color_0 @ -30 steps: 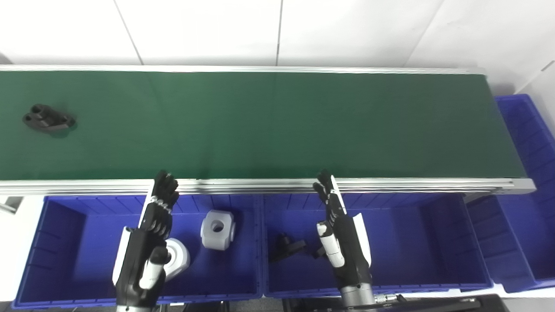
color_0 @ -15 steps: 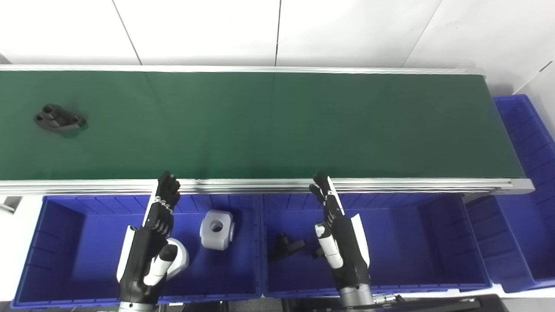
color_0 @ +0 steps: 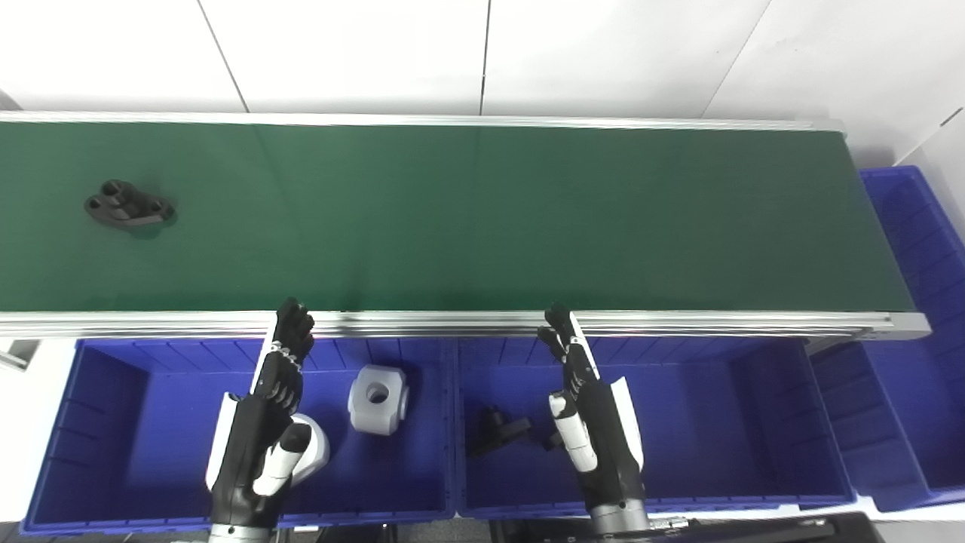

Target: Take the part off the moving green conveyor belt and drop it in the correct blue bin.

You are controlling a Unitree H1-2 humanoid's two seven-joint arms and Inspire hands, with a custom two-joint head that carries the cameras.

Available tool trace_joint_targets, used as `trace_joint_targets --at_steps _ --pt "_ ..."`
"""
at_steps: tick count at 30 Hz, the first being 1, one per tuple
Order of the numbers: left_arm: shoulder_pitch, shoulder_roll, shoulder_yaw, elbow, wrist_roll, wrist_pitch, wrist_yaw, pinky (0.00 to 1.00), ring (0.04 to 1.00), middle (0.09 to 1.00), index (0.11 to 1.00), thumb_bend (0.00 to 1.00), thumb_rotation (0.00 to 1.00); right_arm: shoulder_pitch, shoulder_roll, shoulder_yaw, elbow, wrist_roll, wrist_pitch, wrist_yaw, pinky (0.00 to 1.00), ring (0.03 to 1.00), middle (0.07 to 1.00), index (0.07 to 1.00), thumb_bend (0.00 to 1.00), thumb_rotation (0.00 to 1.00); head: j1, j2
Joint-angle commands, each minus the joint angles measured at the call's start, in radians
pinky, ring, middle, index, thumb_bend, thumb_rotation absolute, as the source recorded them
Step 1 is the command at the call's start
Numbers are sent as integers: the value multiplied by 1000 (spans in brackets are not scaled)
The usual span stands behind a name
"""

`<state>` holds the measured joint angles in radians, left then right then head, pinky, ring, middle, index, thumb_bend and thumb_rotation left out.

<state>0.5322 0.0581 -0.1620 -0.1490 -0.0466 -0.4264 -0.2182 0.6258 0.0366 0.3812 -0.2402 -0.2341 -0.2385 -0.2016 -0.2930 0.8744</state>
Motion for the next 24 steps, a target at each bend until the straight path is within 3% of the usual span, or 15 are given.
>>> trace_joint_targets --at_steps 1,24 --pt "9 -1 -4 -24 10 -43 1 1000 1000 1000 1000 732 842 24 52 46 -7 6 -65 12 965 933 963 977 829 1000 1 1" --pt "3 -8 -2 -7 5 -43 -3 1000 998 1000 1000 740 833 31 55 43 -14 3 -51 23 969 928 966 984 839 1000 3 2"
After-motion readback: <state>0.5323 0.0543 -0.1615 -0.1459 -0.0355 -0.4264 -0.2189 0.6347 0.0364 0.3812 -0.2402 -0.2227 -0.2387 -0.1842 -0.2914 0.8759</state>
